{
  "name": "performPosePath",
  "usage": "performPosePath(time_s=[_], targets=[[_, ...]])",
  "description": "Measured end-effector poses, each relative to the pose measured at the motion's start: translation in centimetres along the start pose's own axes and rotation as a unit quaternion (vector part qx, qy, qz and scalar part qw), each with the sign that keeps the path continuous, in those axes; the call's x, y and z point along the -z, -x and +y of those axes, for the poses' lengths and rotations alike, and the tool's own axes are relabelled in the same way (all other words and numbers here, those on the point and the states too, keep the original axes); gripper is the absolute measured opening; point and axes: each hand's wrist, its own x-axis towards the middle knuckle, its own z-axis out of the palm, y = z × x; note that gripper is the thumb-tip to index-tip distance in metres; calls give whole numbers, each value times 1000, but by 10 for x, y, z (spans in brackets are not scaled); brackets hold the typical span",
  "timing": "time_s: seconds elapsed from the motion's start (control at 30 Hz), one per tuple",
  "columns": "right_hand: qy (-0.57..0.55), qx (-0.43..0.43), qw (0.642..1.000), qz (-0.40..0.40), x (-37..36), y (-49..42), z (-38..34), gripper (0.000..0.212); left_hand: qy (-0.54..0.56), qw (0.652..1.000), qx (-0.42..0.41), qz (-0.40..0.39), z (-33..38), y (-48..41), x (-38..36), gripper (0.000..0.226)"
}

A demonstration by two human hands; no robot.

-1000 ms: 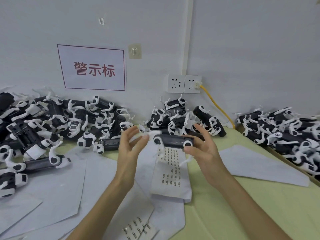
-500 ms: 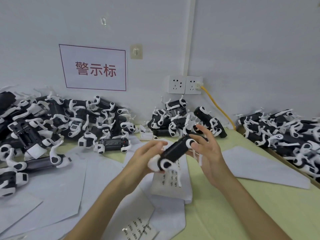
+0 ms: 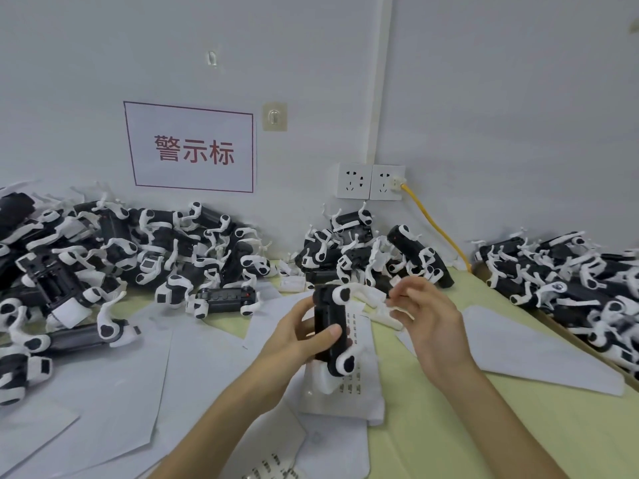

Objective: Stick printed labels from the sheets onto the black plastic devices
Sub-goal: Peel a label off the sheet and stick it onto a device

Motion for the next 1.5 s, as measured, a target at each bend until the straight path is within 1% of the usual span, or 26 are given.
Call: performPosePath(time_s=[0.07, 0.13, 0.2, 0.23, 0.3, 0.37, 0.4, 0.6, 0.8, 1.03, 1.5], targets=[[-8, -5, 999, -41, 0, 1, -1, 11, 19, 1000, 3, 11, -4, -1, -1, 65], [23, -16, 993, -115, -4, 4, -1, 10, 46, 999, 15, 17, -8, -2, -2, 65], [106, -16, 979, -176, -7, 6, 4, 11, 65, 997, 29, 18, -11, -2, -1, 60], [153, -10, 970, -188, -8, 7, 6, 9, 68, 997, 34, 18, -12, -2, -1, 59], [214, -1, 959, -187, -11, 9, 11, 5, 67, 997, 41, 21, -13, -3, 0, 59], [231, -5, 957, -175, -13, 11, 13, 3, 66, 996, 45, 23, -13, -2, -2, 57], [242, -6, 955, -171, -13, 11, 13, 6, 68, 996, 46, 24, -13, -2, -2, 56], [314, 3, 934, -169, -16, 12, 14, 9, 80, 996, 42, 25, -13, -1, -5, 56], [318, 2, 932, -174, -16, 13, 15, 8, 58, 997, 40, 31, -14, -2, -6, 57], [351, 6, 919, -178, -17, 13, 20, 16, 48, 997, 38, 47, -15, -3, -8, 57], [359, 16, 919, -162, -21, 16, 19, 16, 13, 998, 26, 50, -11, -1, -12, 55]])
